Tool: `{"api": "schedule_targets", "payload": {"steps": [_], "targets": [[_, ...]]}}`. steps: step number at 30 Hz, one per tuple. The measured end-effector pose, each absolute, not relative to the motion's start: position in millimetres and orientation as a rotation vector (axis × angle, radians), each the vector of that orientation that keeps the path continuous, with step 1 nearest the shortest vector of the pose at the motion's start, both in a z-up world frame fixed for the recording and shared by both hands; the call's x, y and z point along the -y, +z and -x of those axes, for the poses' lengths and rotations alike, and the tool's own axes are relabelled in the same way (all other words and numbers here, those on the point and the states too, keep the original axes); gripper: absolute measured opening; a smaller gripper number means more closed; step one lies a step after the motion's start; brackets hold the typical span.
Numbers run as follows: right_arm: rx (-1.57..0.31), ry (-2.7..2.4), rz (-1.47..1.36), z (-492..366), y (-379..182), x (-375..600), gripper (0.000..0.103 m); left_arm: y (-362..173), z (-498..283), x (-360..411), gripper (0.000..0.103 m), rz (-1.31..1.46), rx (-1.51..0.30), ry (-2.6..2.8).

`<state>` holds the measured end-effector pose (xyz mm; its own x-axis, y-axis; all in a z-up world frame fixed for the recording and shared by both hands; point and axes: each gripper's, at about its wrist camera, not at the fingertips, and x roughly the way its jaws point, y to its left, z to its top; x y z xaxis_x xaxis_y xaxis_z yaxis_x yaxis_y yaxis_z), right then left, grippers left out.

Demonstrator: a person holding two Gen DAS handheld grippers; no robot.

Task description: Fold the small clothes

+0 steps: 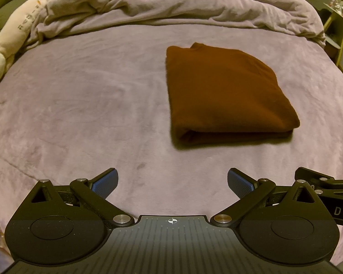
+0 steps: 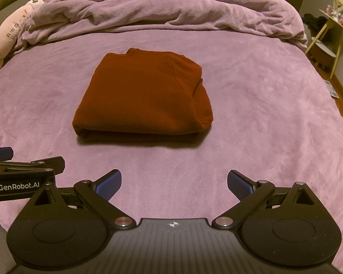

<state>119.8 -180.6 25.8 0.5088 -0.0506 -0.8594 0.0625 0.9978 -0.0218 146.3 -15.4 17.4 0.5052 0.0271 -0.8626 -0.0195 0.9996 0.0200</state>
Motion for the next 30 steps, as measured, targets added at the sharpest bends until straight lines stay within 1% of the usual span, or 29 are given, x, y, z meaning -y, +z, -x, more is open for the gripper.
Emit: {"api": "schedule_targets", "payload": {"steps": [30], "targets": [[-1.022, -0.071, -0.017, -117.1, 29.4, 180.4, 0.099, 19.1, -146.6, 13.7, 0.103, 0.018, -1.045, 0.01]]}}
